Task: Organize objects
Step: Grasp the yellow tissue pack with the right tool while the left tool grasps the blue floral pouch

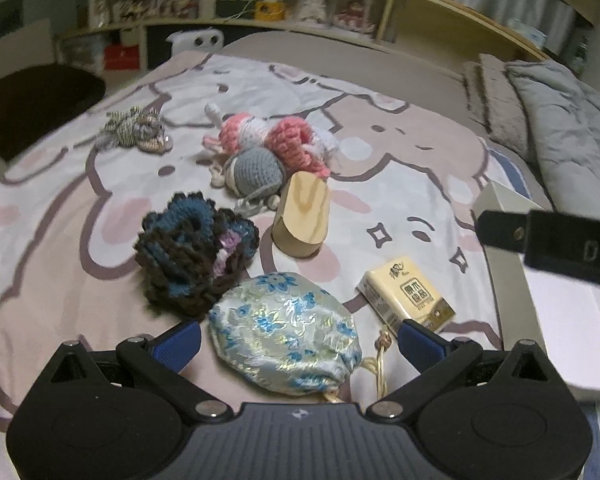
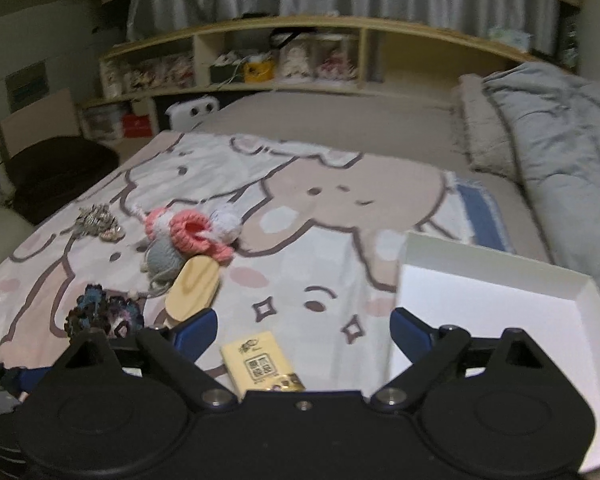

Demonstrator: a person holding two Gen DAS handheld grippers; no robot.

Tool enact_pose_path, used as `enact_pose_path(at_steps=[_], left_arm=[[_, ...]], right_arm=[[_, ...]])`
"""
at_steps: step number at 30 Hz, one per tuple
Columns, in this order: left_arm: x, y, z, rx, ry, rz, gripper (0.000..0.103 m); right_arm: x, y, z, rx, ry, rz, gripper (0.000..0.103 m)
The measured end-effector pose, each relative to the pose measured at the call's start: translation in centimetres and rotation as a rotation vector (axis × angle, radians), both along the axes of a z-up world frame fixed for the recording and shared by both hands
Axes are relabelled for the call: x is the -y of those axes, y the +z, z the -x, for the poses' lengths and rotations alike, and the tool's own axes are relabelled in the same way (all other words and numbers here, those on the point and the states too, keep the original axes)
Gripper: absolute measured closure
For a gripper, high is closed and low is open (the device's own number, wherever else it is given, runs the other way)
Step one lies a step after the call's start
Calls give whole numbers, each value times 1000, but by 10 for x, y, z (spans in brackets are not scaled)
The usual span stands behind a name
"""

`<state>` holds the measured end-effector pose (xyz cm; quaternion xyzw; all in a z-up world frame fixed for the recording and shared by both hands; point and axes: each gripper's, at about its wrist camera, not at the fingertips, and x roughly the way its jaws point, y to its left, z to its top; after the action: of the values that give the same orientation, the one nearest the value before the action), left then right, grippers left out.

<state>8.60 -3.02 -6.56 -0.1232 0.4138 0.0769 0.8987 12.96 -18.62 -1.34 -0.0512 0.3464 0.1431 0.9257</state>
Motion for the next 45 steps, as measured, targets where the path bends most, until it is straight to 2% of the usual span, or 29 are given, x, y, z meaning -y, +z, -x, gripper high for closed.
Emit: enact_pose_path(at_steps=[5, 10, 12, 15, 19, 24, 30, 35, 39, 45], left_arm=[[5, -17, -16, -26, 43, 3, 0], [8, -36, -26, -72, 77, -68, 0], [5, -44, -29, -111, 95, -89, 0], [1, -45, -27, -125, 92, -95, 0], [-2, -45, -18, -158, 106, -118, 0], [-10, -42, -3, -191, 121, -111, 0], [-19, -39, 4, -188, 118, -54, 2], [-17, -39, -2, -166, 84, -45, 6], [-13, -38, -9, -148, 57, -50, 11], [-11, -36, -13, -132, 35, -18, 13]], right_arm=[[-3, -20, -21, -61, 35, -25, 13], [4, -31, -39, -125, 32, -78, 12], [6, -36, -47, -167, 21, -108, 8], [5, -42, -52, -179, 12, -110, 7], [2, -49, -55, -186, 64, -124, 8], [-10, -61, -53, -196, 143, -78, 21], [-24, -82, -50, -225, 220, 0, 28], [-29, -96, -48, -267, 235, 55, 36], [-26, -96, -48, -287, 230, 47, 42], [-21, -91, -46, -297, 195, 13, 46]])
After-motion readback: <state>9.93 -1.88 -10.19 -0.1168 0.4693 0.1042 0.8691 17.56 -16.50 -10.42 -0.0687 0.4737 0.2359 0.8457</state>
